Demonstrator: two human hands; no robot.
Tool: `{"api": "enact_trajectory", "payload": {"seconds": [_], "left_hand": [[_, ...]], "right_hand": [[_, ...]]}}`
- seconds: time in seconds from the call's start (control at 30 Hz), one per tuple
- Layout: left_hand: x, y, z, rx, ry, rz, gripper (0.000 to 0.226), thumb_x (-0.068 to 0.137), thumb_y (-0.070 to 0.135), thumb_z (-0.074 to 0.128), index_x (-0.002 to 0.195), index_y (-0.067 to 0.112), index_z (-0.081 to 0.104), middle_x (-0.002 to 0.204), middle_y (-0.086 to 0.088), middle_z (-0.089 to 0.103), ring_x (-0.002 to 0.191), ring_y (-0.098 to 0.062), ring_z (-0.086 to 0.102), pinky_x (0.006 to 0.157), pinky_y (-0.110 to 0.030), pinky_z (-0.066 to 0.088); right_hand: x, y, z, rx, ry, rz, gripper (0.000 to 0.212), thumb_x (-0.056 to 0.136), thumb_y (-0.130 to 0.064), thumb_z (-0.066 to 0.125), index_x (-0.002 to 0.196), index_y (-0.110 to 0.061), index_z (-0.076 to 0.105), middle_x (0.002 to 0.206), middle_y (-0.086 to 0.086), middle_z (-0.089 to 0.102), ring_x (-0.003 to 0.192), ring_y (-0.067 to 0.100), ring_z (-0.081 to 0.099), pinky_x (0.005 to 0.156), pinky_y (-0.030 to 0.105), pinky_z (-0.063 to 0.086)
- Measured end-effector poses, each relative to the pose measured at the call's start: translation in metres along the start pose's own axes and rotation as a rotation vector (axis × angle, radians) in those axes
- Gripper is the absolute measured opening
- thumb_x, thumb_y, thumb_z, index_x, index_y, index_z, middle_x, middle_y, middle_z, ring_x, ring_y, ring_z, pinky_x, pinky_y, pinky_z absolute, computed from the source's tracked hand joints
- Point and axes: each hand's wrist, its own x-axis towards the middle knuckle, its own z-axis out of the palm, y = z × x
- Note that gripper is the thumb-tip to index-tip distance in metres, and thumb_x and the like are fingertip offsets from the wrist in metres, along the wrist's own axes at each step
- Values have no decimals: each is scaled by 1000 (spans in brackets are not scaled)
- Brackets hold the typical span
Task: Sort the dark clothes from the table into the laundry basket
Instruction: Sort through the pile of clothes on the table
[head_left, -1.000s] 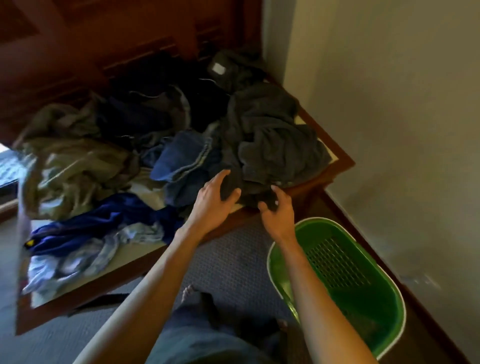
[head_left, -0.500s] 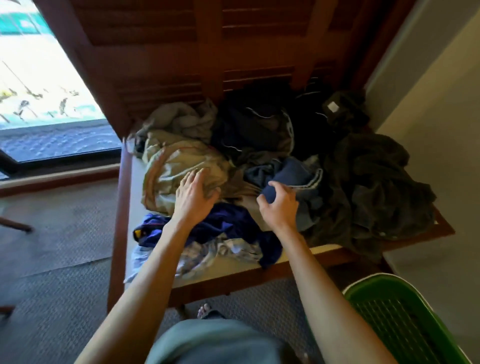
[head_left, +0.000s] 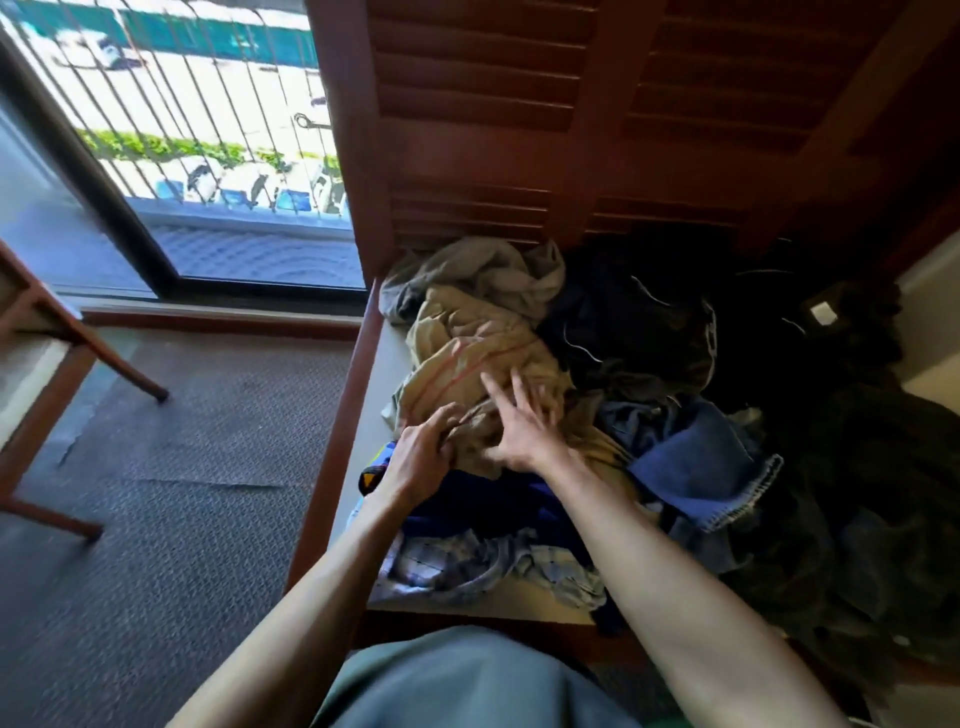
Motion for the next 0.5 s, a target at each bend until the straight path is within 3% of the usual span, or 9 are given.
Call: {"api": "enact_trajectory", "payload": {"seconds": [0.07,0.13,0.17,0.23,0.33,0.43,0.5], "left_hand": [[-2,-8,-6,-57,37,7,52,88,3,62,136,22,61,124,4,72,119,-10,63,99,-24,47],[0,-15,-11,-33,69,37,45,88,17,71,132,24,63,126,5,70,116,-12,65,97,-19,46],[5,-18,-13,-8,83,50,48,85,27,75,132,23,62,129,3,68,119,-16,63,100,-24,46],[14,-17,-15,20,102,42,65,77,39,81,135,24,58,137,-1,60,127,-23,54,106,-39,45],[29,2,-15,66,83,-56,104,62,63,80,151,33,36,154,-5,35,138,-31,33,115,-47,34],[56,21,-9,160,-23,-195,147,45,76,82,160,37,-1,167,-13,2,152,-35,7,123,-52,13],[73,33,-4,139,-124,-207,156,40,80,82,158,37,-11,168,-11,-4,154,-34,1,124,-50,7]], "right_hand": [[9,3,10,-98,8,15,82,81,-23,70,152,-36,32,162,12,25,151,34,22,119,55,20],[11,6,14,-49,108,35,51,80,-10,57,129,-23,58,132,16,61,129,35,53,105,44,41],[10,9,12,0,132,42,43,79,-6,55,119,-17,64,120,19,68,118,38,60,96,40,47],[7,18,5,109,101,19,38,76,-3,55,110,-10,69,112,22,71,111,40,63,88,37,51],[-1,45,-6,202,-3,-46,34,75,-6,59,105,-9,74,110,12,75,108,30,68,87,30,53],[-15,69,-21,304,-135,-109,25,83,-9,73,108,-7,76,107,-1,74,96,6,69,82,16,50],[-20,84,-33,366,-198,-127,29,86,-8,75,114,-3,73,105,-3,71,83,-12,63,80,9,45]]}}
